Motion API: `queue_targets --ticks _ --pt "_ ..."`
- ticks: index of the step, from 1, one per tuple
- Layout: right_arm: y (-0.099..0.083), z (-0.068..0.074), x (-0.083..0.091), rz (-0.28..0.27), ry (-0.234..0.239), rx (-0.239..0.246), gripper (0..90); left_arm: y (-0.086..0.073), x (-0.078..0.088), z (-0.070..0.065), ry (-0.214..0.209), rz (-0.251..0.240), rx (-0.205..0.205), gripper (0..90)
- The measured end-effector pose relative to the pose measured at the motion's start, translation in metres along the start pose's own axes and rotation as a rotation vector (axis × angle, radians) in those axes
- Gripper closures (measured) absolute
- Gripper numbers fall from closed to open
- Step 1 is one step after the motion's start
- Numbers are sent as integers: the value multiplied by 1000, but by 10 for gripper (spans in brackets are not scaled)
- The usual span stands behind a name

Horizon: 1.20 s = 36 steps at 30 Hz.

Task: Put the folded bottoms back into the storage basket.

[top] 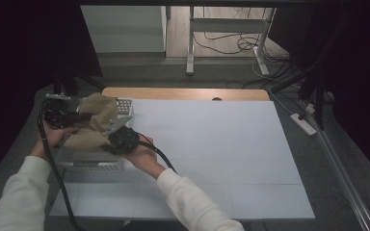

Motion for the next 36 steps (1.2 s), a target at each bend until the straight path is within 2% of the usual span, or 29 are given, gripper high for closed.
queue_targets --ticks 1,2,3,4,7,10,14,20,30,36 --pt "0 0 0 -9 -8 1 631 3 -1 2 36 -26 34 425" --pt "1 0 1 -24 -13 0 509 5 -1 4 62 -38 64 245" --pt "2 0 2 -36 -22 -11 439 6 -1 5 65 -47 70 211" --pt "4 0 4 -48 -36 -26 400 7 0 4 54 -50 61 232" --pt "7 -2 14 -82 -64 -37 334 10 1 -2 67 -32 16 235" --pt "8 -4 25 -99 -73 -41 324 12 3 -10 44 -30 -9 259" --pt "6 -9 41 -118 -85 -52 321 15 6 -20 38 -35 -37 262" --pt "-1 -15 60 -116 -91 -69 309 16 8 -36 31 -45 -63 272" --pt "-24 -26 93 -110 -121 -92 301 17 6 -75 -10 -73 -132 274" --pt "-40 -30 119 -99 -154 -113 300 11 7 -92 -54 -85 -128 278"
Point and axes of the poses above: each handheld gripper's, and its own axes: x roughly backward along the jaws, y roughly out of its top, z roughly to its left, the point moved 5 cm from there along -x, roughly forward along the jaws, and after that the axes turned 5 degrees about -z, right-handed, at the moved point
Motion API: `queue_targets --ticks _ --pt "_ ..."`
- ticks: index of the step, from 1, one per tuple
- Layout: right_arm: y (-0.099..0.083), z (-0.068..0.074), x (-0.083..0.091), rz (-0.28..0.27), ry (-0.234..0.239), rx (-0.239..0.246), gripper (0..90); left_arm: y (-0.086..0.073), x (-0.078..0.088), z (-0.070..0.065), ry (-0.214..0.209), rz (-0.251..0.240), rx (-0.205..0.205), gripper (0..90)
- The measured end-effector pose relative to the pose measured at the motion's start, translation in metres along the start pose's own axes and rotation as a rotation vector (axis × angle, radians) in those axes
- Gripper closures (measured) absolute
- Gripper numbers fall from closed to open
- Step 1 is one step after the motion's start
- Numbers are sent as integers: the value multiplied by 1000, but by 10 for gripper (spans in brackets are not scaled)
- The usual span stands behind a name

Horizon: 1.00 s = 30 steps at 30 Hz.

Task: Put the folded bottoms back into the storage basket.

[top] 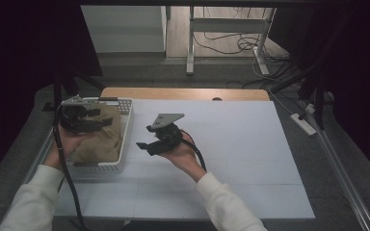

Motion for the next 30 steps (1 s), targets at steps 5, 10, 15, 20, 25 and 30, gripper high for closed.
queue_targets --ticks 5,10,15,20,25,30 --pt "-11 -7 21 14 -22 -6 300 -6 0 -9 2 3 8 275" --pt "-21 -14 44 11 -49 -16 297 -9 0 -21 -12 -2 5 274" --pt "-33 -21 72 17 -86 -28 296 -11 -4 -38 -36 -6 10 270" --pt "-47 -26 105 8 -119 -39 296 -14 -5 -57 -52 -10 4 265" --pt "-59 -26 138 1 -143 -29 297 -19 -8 -75 -43 17 -28 265" --pt "-72 -28 168 0 -161 -38 297 -27 -9 -88 -49 4 -12 263"
Point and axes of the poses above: each handheld gripper's, and its own axes: x roughly backward along the jaws, y roughly out of its top, z roughly to its left, the point moved 5 cm from there along -x, roughly forward along the jaws, and after that the axes turned 5 degrees about -z, right-handed, at the moved point
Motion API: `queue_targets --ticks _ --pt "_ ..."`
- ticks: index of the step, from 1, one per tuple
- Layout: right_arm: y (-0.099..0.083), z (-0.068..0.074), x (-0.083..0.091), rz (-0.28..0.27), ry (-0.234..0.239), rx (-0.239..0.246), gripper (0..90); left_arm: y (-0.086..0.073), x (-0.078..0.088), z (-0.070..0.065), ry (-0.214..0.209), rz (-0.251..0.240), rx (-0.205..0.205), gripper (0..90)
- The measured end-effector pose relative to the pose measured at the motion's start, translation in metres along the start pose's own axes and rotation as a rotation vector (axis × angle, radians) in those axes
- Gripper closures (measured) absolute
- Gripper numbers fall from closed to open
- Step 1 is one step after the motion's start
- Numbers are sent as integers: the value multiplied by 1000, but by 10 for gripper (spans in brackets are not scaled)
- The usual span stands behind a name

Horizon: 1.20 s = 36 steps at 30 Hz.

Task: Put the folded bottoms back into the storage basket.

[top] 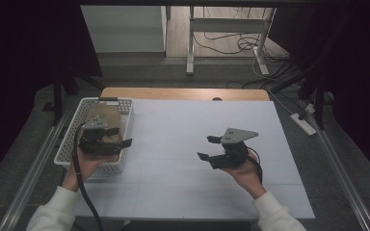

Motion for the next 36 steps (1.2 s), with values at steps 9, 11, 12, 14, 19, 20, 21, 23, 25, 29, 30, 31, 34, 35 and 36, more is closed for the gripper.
queue_targets --ticks 9,11,12,14,19,20,21,23,25,29,30,31,34,35,36 --pt "-34 -11 46 28 -52 -6 297 -19 10 -20 17 3 -24 256" --pt "-41 -14 55 32 -67 -3 297 -23 14 -23 14 0 -28 251" --pt "-44 -15 59 37 -74 -2 296 -25 16 -25 14 -1 -27 251" --pt "-50 -18 66 33 -86 -3 297 -29 20 -26 16 -4 -25 249" --pt "-66 -21 74 57 -93 -10 297 -37 22 -27 19 1 -27 248" --pt "-68 -21 74 63 -91 -6 297 -38 22 -27 18 4 -27 248" --pt "-69 -20 74 65 -88 -4 297 -39 21 -27 17 7 -28 247" --pt "-71 -20 75 67 -79 -6 296 -40 19 -28 14 12 -30 246" --pt "-72 -20 74 72 -78 -9 297 -41 18 -30 11 18 -40 243" --pt "-73 -19 75 67 -56 -12 296 -40 17 -32 9 18 -50 239" --pt "-73 -20 74 66 -55 -14 296 -40 17 -32 7 16 -51 239" --pt "-73 -20 74 67 -54 -15 296 -40 17 -32 5 15 -52 238" --pt "-74 -20 74 75 -56 -14 296 -39 16 -33 4 16 -56 236" --pt "-75 -20 73 74 -56 -14 296 -39 16 -33 4 17 -56 235" --pt "-75 -20 73 75 -54 -11 296 -39 16 -33 4 17 -57 234"
Point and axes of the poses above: each handheld gripper's, and its own axes: x roughly backward along the jaws, y roughly out of its top, z roughly to its left, the point moved 5 cm from there along -x, roughly forward along the jaws, and after that the axes turned 5 degrees about -z, right-handed, at the moved point
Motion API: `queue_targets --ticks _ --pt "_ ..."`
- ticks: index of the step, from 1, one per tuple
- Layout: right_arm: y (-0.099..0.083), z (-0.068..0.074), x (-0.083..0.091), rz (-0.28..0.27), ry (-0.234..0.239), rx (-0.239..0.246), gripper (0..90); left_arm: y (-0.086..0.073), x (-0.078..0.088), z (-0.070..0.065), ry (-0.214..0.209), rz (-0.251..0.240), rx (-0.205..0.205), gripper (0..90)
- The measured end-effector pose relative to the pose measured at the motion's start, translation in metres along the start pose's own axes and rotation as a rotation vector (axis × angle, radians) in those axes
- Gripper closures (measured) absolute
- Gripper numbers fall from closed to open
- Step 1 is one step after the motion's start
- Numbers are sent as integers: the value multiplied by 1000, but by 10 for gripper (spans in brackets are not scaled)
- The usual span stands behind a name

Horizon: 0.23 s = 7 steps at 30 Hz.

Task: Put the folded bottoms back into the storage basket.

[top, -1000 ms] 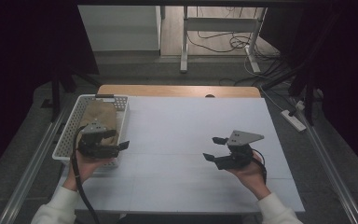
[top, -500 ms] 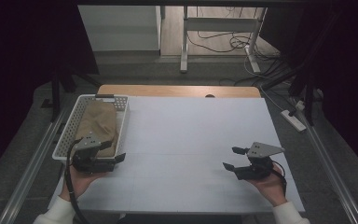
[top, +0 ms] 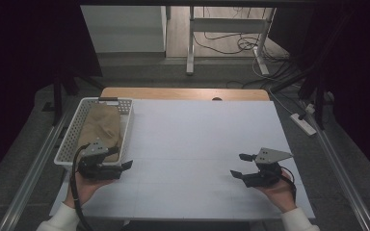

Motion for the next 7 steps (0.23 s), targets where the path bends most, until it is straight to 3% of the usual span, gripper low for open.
queue_targets --ticks 7 --pt "0 2 0 -5 16 -2 291 0 -1 -2 -6 -1 3 229"
Point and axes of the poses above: each handheld gripper's, and its own axes: x roughly backward along the jaws, y roughly out of its top, z roughly to its left, the point moved 5 cm from there along -x, roughly forward along the jaws, and after that the axes turned 5 degrees about -z, right-handed, at the moved point
